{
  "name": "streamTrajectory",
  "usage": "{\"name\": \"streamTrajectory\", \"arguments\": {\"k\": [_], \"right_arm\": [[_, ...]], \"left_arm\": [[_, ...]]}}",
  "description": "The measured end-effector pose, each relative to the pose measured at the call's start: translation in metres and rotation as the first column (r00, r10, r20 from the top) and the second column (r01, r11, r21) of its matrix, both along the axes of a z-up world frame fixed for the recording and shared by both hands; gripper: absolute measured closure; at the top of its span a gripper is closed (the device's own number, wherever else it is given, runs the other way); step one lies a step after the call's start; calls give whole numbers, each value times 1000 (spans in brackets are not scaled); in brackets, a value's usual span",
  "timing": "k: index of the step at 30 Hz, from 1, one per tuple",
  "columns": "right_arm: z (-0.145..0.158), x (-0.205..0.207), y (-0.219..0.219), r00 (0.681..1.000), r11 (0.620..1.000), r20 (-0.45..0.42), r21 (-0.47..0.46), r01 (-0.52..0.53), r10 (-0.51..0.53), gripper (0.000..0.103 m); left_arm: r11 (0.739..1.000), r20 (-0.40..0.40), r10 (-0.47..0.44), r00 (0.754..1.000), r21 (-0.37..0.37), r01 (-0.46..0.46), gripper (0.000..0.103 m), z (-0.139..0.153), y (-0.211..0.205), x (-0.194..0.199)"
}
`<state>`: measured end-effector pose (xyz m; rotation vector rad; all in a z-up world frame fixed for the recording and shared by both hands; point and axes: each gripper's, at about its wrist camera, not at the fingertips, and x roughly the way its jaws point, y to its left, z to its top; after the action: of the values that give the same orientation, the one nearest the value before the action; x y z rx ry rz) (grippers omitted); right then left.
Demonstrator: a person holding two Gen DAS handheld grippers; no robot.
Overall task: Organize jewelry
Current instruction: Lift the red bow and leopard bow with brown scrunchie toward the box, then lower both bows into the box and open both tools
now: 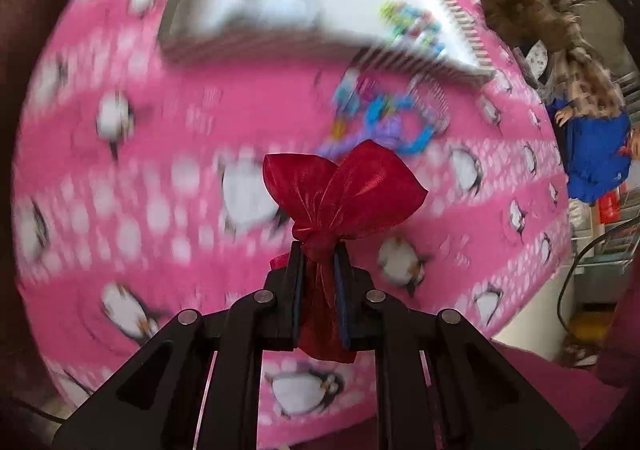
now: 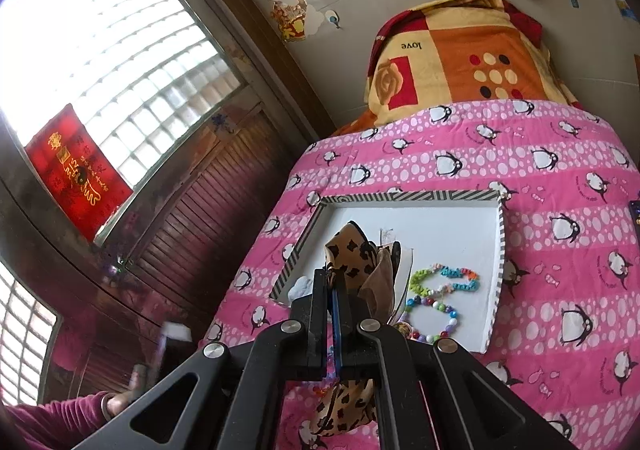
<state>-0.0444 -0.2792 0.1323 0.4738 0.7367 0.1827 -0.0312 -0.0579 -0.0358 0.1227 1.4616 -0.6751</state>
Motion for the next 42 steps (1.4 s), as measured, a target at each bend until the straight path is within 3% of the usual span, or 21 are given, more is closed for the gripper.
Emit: {"name": "streamTrajectory", "arguments": {"k": [2,5,9,11,16,18,22,27,32,42], "right_arm": [[1,-2,4,1000,1000,8,1,-9,9,102],[-1,-2,9,1000,1000,-2,0,-22,22,102],[-5,1,18,999,999,-11,6,-50,50,102],[-6,2,25,998,998,-11,5,-66,67,102],[-8,13,29,996,996,-22,2,-84,84,102],[-7,20,31,996,996,-23,-6,-90,90,102],[-8,37,33,996,995,-29,-48,-88,86,102],[-12,69,21,996,994,-48,-73,-77,74,102],[-33,111,7,991,994,-98,-58,-96,90,102],[-111,183,-47,974,998,-217,-19,-67,62,102]], "left_arm": [[999,-18,32,999,-41,-32,91,5,14,-1],[1000,-47,10,999,9,-10,91,4,27,-11],[997,-157,65,986,-30,-70,91,-2,57,-21],[995,-117,92,989,-25,-95,91,3,67,-22],[995,97,101,990,-28,-99,90,47,57,-5],[996,195,85,977,-8,-85,90,66,37,6],[996,290,87,953,-21,-84,90,81,-2,40],[995,349,96,932,3,-104,90,75,-58,89],[987,339,139,930,30,-158,90,51,-96,134],[945,344,229,911,145,-293,90,7,-111,198]]}}
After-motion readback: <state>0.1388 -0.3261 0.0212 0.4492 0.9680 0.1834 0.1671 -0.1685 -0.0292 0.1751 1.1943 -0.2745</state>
